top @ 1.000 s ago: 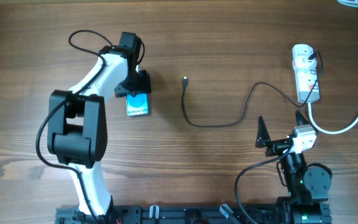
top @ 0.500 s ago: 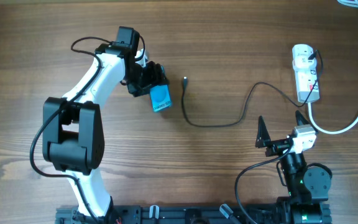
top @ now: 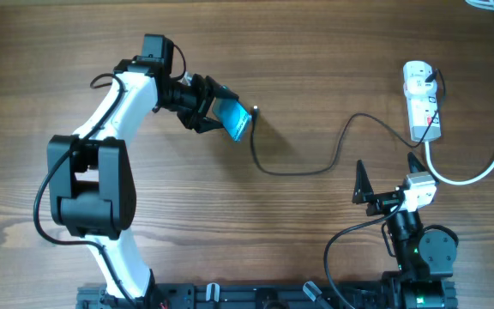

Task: Plug charger to phone and switch on socket
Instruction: 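Lift the phone with the left gripper and tilt it upright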

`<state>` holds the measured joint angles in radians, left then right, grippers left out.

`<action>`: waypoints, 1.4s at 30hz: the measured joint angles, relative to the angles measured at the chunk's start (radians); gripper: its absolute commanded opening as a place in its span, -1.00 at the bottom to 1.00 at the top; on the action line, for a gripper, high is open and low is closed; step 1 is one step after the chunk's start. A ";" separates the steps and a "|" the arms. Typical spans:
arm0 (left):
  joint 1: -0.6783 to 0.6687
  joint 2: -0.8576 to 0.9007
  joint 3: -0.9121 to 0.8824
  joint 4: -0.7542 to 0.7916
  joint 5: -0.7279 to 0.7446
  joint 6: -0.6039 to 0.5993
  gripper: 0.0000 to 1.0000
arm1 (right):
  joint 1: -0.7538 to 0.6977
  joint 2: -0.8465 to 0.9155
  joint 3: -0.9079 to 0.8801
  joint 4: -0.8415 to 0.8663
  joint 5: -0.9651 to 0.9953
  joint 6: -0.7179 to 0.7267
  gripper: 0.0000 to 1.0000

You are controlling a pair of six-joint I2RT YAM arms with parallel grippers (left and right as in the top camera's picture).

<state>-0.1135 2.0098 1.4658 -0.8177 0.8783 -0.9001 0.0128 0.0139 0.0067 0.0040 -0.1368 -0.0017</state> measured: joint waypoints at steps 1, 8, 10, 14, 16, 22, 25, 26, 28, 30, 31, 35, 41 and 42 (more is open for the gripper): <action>0.005 0.000 0.000 0.000 0.031 -0.033 0.20 | 0.000 0.000 0.000 0.000 0.000 0.000 0.99; 0.008 0.000 0.000 0.000 0.240 -0.124 0.18 | 0.000 0.000 0.000 0.000 0.000 0.000 0.99; 0.008 0.000 0.000 0.000 0.299 -0.147 0.17 | 0.000 0.000 0.000 0.000 0.000 0.000 1.00; 0.008 0.000 0.000 0.000 0.380 -0.205 0.15 | 0.000 0.000 0.000 0.000 0.000 0.000 1.00; 0.008 0.000 0.000 -0.001 0.406 -0.238 0.17 | 0.000 0.000 0.000 0.000 0.000 0.000 0.99; 0.008 0.000 0.000 -0.001 0.475 -0.337 0.16 | 0.000 0.000 0.000 0.000 0.000 0.000 0.99; 0.008 0.000 0.000 -0.001 0.503 -0.352 0.15 | 0.000 0.000 0.000 0.000 0.000 0.000 0.99; 0.008 0.000 0.000 -0.001 0.508 -0.356 0.15 | 0.000 0.000 0.000 0.000 0.000 0.000 1.00; 0.008 0.000 0.000 -0.001 0.508 -0.357 0.15 | 0.000 0.000 0.000 0.000 0.000 0.000 0.99; 0.008 0.000 0.000 -0.001 0.508 -0.359 0.15 | 0.000 0.000 0.000 0.000 0.000 0.000 0.99; 0.008 0.000 0.000 -0.001 0.509 -0.360 0.16 | 0.000 0.000 0.000 0.000 0.000 0.000 0.99; 0.008 0.000 0.000 -0.001 0.511 -0.363 0.16 | 0.000 0.000 0.000 0.000 0.000 0.000 1.00; 0.008 0.000 0.000 -0.001 0.511 -0.363 0.15 | 0.000 0.000 0.000 0.000 0.000 0.000 0.99; 0.008 0.000 0.000 -0.001 0.512 -0.363 0.16 | 0.000 0.000 0.000 0.000 0.000 0.000 1.00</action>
<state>-0.1059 2.0098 1.4658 -0.8185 1.3899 -1.2629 0.0128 0.0139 0.0067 0.0040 -0.1368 -0.0017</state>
